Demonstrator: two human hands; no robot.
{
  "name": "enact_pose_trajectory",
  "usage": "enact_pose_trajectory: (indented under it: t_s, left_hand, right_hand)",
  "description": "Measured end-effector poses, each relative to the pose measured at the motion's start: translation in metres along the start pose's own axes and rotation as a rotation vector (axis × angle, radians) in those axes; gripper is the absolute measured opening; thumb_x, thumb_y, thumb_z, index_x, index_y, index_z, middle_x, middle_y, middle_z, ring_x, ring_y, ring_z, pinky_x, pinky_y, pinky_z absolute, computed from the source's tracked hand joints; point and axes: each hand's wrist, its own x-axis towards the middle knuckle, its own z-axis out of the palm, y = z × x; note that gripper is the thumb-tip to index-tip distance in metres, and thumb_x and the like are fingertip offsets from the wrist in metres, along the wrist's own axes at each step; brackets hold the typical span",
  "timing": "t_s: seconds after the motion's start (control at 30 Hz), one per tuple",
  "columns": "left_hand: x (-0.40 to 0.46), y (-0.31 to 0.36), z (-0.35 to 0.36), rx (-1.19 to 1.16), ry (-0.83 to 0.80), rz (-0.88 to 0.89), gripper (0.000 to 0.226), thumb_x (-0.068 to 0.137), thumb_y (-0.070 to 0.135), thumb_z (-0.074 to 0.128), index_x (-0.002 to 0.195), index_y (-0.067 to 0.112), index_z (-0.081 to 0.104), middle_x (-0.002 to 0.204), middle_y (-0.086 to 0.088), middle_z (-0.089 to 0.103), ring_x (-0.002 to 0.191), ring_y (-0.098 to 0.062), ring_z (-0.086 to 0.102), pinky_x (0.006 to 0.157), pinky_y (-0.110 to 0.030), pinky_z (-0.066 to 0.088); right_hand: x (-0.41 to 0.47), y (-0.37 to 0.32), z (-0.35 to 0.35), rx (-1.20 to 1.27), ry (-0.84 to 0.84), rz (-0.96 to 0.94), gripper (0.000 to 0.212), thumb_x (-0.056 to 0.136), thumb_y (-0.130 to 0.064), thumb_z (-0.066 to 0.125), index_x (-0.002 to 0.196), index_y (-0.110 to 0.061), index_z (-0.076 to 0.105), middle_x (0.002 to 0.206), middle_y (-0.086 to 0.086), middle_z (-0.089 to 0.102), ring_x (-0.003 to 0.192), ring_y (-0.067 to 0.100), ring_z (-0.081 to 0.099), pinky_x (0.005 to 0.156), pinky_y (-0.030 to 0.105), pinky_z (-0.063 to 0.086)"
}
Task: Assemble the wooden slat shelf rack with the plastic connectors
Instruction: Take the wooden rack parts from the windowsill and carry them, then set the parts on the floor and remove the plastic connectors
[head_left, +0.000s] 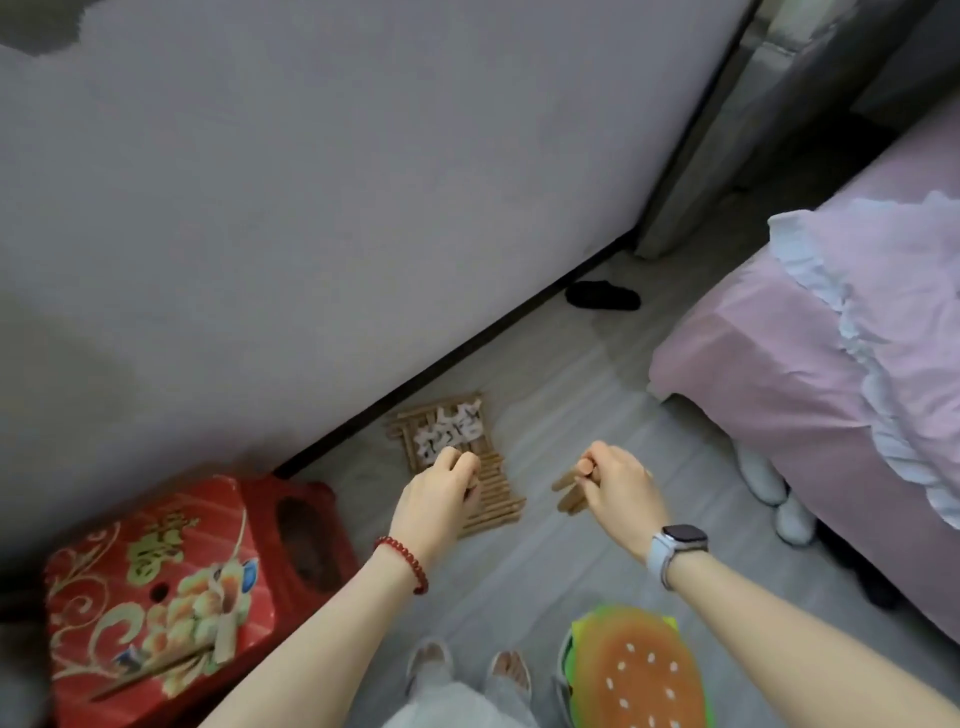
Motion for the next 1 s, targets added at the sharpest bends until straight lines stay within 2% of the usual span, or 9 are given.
enact_pose_trajectory:
  t_s: [0.1,0.23,0.37,0.53,0.67,0.77,0.87,0.93,1.0]
  left_hand:
    - [0.054,-0.008,0.012,-0.047,0.024,-0.026,0.015,0.091,0.019,0.058,0.083,0.014,0.046,0.092,-0.003,0.056,0.069,-0.023,0.063,0.056,-0.040,0.052]
    - [0.141,-0.042,0.076,-0.037,0.009,-0.037,0.016,0.090,0.019,0.059,0.084,0.013,0.046,0.088,-0.004,0.051,0.065,-0.023,0.059,0.056,-0.036,0.051]
    - [0.222,-0.084,0.182,-0.014,0.006,-0.055,0.013,0.090,0.017,0.058,0.088,0.009,0.048,0.092,-0.009,0.051,0.065,-0.028,0.058,0.054,-0.040,0.051]
    - [0.295,-0.136,0.323,-0.093,0.138,-0.045,0.030,0.073,0.008,0.075,0.076,0.009,0.045,0.076,-0.010,0.051,0.049,-0.023,0.051,0.036,-0.025,0.037]
    - [0.314,-0.171,0.442,-0.108,0.152,-0.067,0.036,0.069,-0.001,0.076,0.076,0.008,0.042,0.076,-0.012,0.050,0.047,-0.024,0.050,0.034,-0.027,0.041]
    - [0.293,-0.188,0.537,-0.107,0.028,-0.154,0.046,0.069,-0.002,0.072,0.084,0.015,0.033,0.084,-0.015,0.052,0.054,-0.028,0.054,0.038,-0.034,0.047]
    - [0.262,-0.196,0.596,-0.093,-0.164,-0.143,0.045,0.058,-0.006,0.076,0.086,0.012,0.046,0.091,-0.010,0.048,0.054,-0.021,0.052,0.035,-0.029,0.044]
    - [0.251,-0.204,0.632,-0.080,-0.268,-0.150,0.038,0.061,-0.008,0.072,0.090,0.008,0.053,0.098,-0.013,0.048,0.065,-0.025,0.056,0.040,-0.029,0.047]
    - [0.246,-0.210,0.653,-0.007,-0.365,-0.112,0.038,0.070,-0.005,0.066,0.103,0.009,0.056,0.113,-0.014,0.046,0.087,-0.032,0.057,0.055,-0.035,0.053]
  right_hand:
    - [0.056,0.015,0.005,-0.013,-0.007,0.009,0.021,0.086,-0.009,0.057,0.077,-0.017,0.039,0.080,0.001,0.052,0.086,0.030,0.054,0.064,0.030,0.025]
    - [0.158,0.053,0.055,0.045,-0.005,0.079,0.020,0.088,-0.014,0.057,0.077,-0.016,0.040,0.081,0.006,0.056,0.082,0.031,0.056,0.063,0.033,0.036]
    - [0.262,0.108,0.135,0.122,0.053,0.166,0.011,0.090,-0.015,0.055,0.083,-0.010,0.048,0.079,0.009,0.058,0.080,0.035,0.057,0.063,0.039,0.043]
    - [0.355,0.184,0.241,0.268,0.218,0.143,0.012,0.087,-0.016,0.061,0.084,-0.007,0.054,0.078,0.009,0.059,0.072,0.028,0.054,0.059,0.030,0.033]
    - [0.384,0.255,0.336,0.516,0.278,0.221,0.026,0.083,-0.005,0.063,0.075,-0.024,0.047,0.075,0.007,0.059,0.067,0.021,0.054,0.059,0.024,0.039]
    - [0.367,0.317,0.416,0.512,0.164,0.331,0.037,0.078,0.002,0.064,0.073,-0.028,0.042,0.076,0.006,0.056,0.067,0.012,0.053,0.060,0.010,0.038]
    - [0.337,0.358,0.464,0.493,-0.103,0.406,0.028,0.084,-0.005,0.057,0.084,-0.030,0.044,0.079,0.004,0.056,0.067,0.021,0.052,0.059,0.027,0.043]
    - [0.330,0.383,0.493,0.443,-0.252,0.446,0.030,0.092,-0.009,0.048,0.112,-0.031,0.044,0.095,0.001,0.059,0.078,0.021,0.057,0.068,0.033,0.048]
    - [0.331,0.401,0.512,0.390,-0.300,0.450,0.044,0.095,-0.013,0.041,0.139,-0.017,0.037,0.116,0.004,0.056,0.101,0.023,0.057,0.088,0.034,0.046]
